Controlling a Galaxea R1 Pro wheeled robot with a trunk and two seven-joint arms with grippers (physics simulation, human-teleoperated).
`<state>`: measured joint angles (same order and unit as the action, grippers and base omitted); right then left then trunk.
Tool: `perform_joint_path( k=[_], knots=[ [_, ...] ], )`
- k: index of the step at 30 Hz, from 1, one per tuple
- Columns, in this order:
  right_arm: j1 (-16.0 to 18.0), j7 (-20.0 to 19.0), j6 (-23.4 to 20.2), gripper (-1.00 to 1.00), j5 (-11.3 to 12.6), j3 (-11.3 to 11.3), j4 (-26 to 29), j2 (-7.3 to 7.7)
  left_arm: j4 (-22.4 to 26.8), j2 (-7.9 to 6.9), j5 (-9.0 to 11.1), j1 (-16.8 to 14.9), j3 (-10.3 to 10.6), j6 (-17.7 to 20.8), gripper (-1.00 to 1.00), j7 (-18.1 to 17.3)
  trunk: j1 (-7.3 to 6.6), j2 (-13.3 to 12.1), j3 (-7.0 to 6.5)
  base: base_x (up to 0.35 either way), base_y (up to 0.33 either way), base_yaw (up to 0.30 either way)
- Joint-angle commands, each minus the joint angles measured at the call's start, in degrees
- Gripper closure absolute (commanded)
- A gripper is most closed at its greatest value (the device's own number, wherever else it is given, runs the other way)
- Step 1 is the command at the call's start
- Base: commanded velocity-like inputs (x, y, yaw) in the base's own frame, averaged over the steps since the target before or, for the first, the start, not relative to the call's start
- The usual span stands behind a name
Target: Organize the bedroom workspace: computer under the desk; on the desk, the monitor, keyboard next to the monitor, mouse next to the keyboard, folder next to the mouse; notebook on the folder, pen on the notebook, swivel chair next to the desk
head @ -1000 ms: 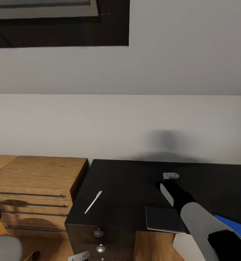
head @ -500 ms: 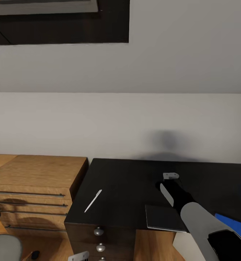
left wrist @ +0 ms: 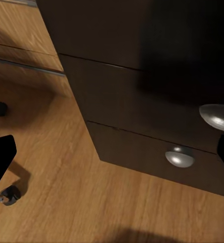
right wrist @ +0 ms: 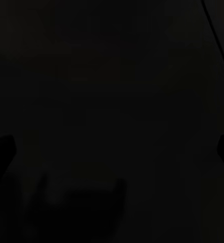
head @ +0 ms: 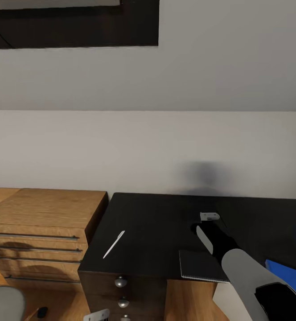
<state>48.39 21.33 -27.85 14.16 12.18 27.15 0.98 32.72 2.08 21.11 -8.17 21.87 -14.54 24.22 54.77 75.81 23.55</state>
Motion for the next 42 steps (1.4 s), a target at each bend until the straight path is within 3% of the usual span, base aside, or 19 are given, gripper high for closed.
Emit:
perform_joint_path(
  k=[1, 22, 42],
  knots=[
    [0.04, 0.46, -0.28, -1.00, 0.59, 0.48, 0.10, 0.08, -0.02, -0.06, 0.60, -0.07, 0.47, -0.34, -1.00, 0.39, 0.23, 0.45, 0.25, 0.000, 0.000, 0.000],
    [0.03, 0.46, -0.28, -1.00, 0.52, 0.65, 0.13, -0.01, -0.02, -0.03, 0.60, -0.09, 0.53, -0.26, -1.00, 0.39, 4.84, 8.88, 4.02, 0.000, 0.000, 0.000],
    [0.03, 0.55, -0.33, -1.00, 0.52, 0.72, 0.10, -0.01, -0.18, -0.09, 0.59, -0.09, 0.54, -0.31, -1.00, 0.36, 4.84, 8.88, 4.02, 0.000, 0.000, 0.000]
  ],
)
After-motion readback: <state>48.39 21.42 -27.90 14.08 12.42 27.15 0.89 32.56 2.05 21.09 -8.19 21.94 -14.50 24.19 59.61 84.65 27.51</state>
